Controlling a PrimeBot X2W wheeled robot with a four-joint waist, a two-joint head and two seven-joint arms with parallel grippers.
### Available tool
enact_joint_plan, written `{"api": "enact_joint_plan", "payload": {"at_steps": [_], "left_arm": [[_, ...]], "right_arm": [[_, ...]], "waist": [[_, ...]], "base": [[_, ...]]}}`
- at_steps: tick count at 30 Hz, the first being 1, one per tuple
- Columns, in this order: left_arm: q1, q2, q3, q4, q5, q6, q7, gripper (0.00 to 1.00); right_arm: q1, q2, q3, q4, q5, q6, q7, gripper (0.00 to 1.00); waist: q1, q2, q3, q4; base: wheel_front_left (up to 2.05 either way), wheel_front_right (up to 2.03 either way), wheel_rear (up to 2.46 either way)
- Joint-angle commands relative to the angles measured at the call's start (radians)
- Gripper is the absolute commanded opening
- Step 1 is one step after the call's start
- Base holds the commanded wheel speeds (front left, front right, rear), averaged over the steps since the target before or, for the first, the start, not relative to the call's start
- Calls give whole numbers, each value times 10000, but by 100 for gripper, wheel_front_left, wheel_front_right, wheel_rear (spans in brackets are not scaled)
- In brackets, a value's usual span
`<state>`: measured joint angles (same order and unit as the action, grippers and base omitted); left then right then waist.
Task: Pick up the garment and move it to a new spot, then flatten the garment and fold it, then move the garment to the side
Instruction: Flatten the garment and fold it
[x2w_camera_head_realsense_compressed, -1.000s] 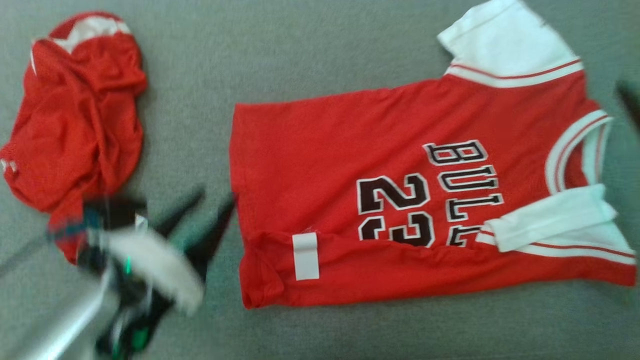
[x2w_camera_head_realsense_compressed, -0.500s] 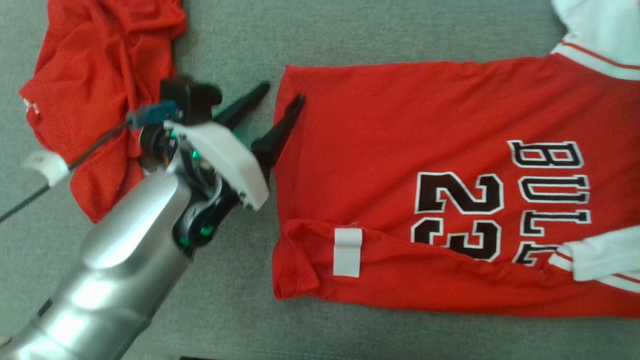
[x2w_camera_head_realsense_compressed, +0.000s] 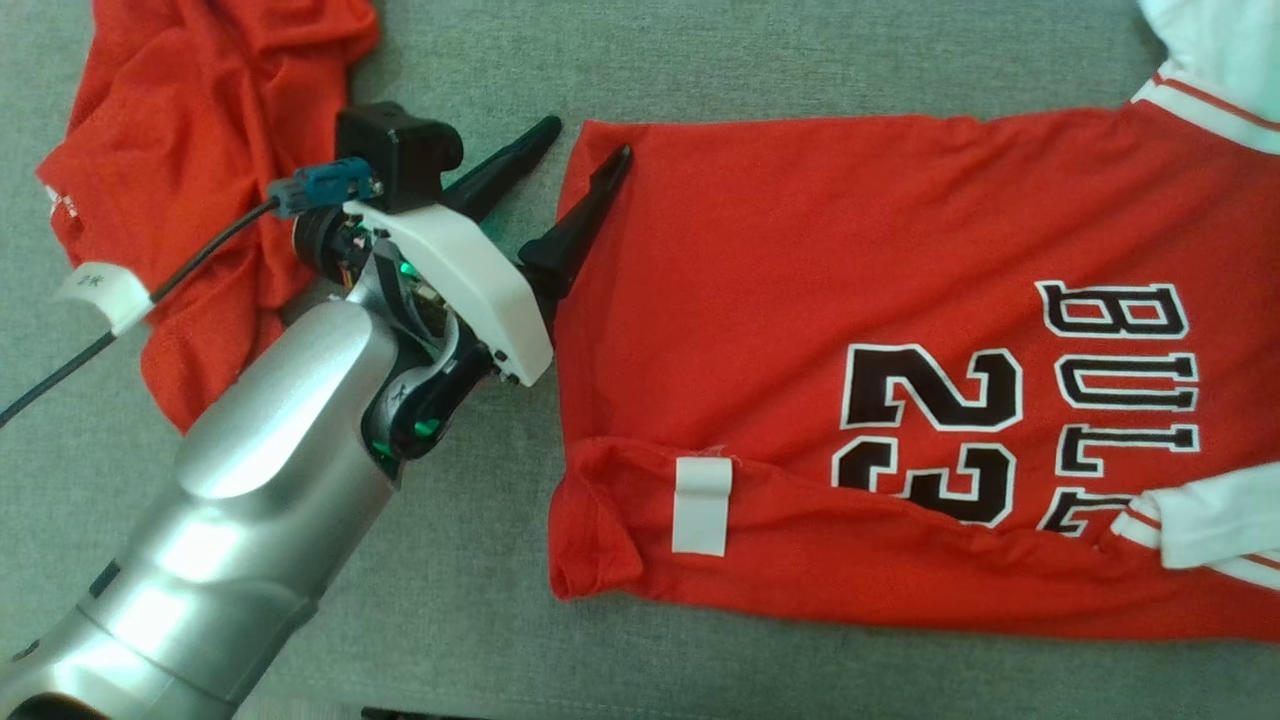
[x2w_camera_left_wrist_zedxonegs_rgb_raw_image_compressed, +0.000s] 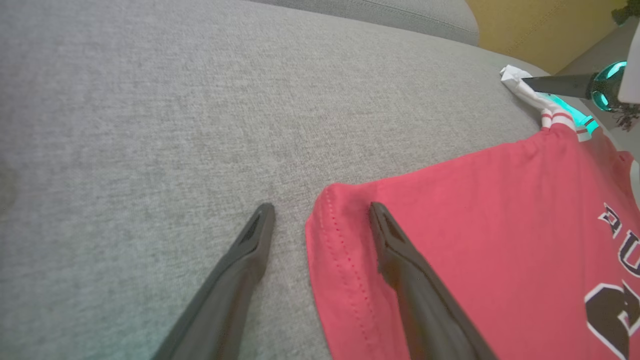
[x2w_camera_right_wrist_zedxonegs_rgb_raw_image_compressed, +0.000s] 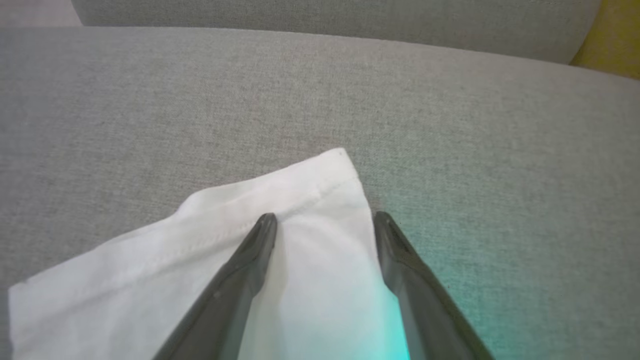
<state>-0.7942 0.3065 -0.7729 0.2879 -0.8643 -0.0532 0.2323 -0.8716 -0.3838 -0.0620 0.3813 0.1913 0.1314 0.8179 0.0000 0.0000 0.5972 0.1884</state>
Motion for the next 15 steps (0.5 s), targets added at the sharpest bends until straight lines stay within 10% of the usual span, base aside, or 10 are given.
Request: {"api": "enact_joint_plan", "payload": {"at_steps": [1,4,5,6,7,15], "left_arm": [[122,245,48,99,-63,-33,247,100],[136,226,-95,87,-147,-139,452,100],[154,229,-162,62,-198,-196,555,99],[173,224,-200,33,-248,-231,619,49],[182,224,-247,-9,-263,-273,643,0],[76,478,260,-253,-357,-228,-59,0]], "right_arm": [[275,229,339,-62,163,-7,296,100],[339,194,494,-105,372,-7,485,100],[348,190,531,-129,444,-7,520,76],[354,194,540,-146,518,-7,530,0],[364,203,577,-174,600,-7,503,0],[-246,745,-398,-297,608,-7,-1229,0]], "waist": [[0,0,-31,-32],[0,0,-61,-71],[0,0,-67,-85],[0,0,-74,-96],[0,0,-96,-106],[0,0,-504,-307]], "base": [[0,0,0],[0,0,0],[0,0,0],[0,0,0],[0,0,0],[0,0,0]]}}
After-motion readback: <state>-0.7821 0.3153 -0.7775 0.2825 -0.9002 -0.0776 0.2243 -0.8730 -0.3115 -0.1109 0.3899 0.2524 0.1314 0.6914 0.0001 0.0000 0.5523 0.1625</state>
